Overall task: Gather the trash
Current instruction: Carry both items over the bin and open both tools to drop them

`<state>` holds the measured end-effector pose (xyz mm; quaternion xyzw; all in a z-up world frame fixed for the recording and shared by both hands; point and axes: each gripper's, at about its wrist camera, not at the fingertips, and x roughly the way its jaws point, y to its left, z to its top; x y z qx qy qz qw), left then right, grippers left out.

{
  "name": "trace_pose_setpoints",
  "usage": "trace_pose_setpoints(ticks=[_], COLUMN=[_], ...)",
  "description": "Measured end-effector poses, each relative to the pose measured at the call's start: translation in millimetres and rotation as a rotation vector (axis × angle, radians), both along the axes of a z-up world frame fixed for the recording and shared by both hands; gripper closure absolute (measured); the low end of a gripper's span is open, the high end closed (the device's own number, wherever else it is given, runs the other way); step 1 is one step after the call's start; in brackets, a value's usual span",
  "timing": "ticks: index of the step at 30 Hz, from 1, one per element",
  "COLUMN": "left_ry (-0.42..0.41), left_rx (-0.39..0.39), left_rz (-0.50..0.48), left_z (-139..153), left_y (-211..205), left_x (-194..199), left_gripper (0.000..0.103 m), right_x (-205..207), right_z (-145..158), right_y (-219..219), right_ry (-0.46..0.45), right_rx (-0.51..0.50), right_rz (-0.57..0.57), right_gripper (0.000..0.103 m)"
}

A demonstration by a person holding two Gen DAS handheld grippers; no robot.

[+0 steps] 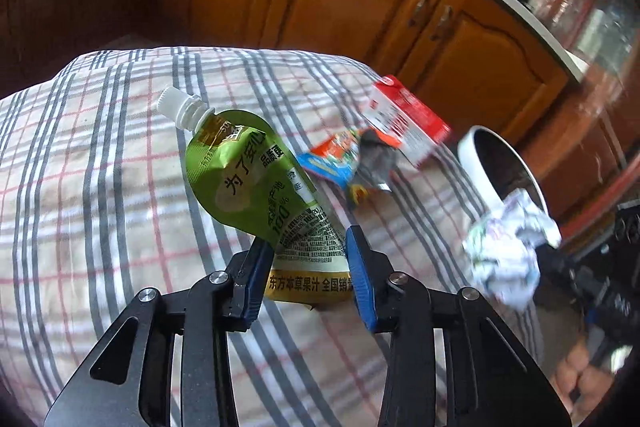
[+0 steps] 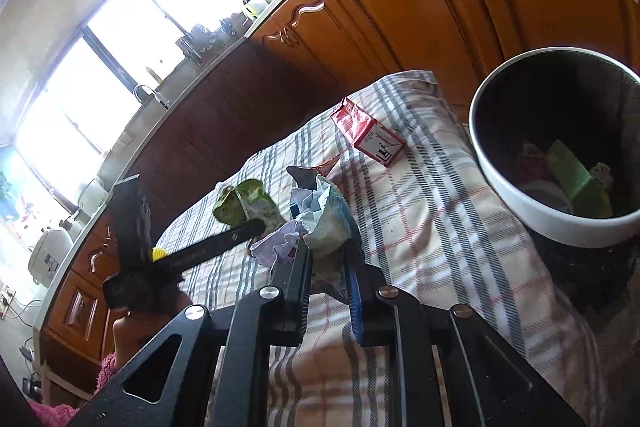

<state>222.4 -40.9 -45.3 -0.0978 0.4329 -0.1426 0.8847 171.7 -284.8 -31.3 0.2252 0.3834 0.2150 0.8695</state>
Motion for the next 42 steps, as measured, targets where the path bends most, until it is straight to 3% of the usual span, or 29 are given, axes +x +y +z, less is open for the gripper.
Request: trace_pose_setpoints(ticks=[6,14,27,42], left_ry=[-0.021,-0.042,-0.072,-0.069], left_rx=[-0.04,-0.055,-0.056,-0.057], left_rz=[-0.08,-0.197,-0.337,-0.415], left_z=[9.2,21.8,36.4,42.5], left_y=[-16.2,-60.3,-135.9,-190.8], left_x=[-43.8,-63.4,-52.2,-15.6], left_gripper=[0.07,0.071,0.071,0.071], right_x=[-9.7,-26.3,-41.3,-29.0], right_z=[-2.4,-6.8,5.0,16.7], right_y=[-8.5,-28.1,-93.3,-144.2], right_ry=[0.0,0.004,-0.019,-0.041], right_rx=[0.009,-0.002,-0.02,-0.051], right_rz=[-0.017,-0.047,-0.179,-0.272], right_gripper=[0.087,0.087,0.087,0.087])
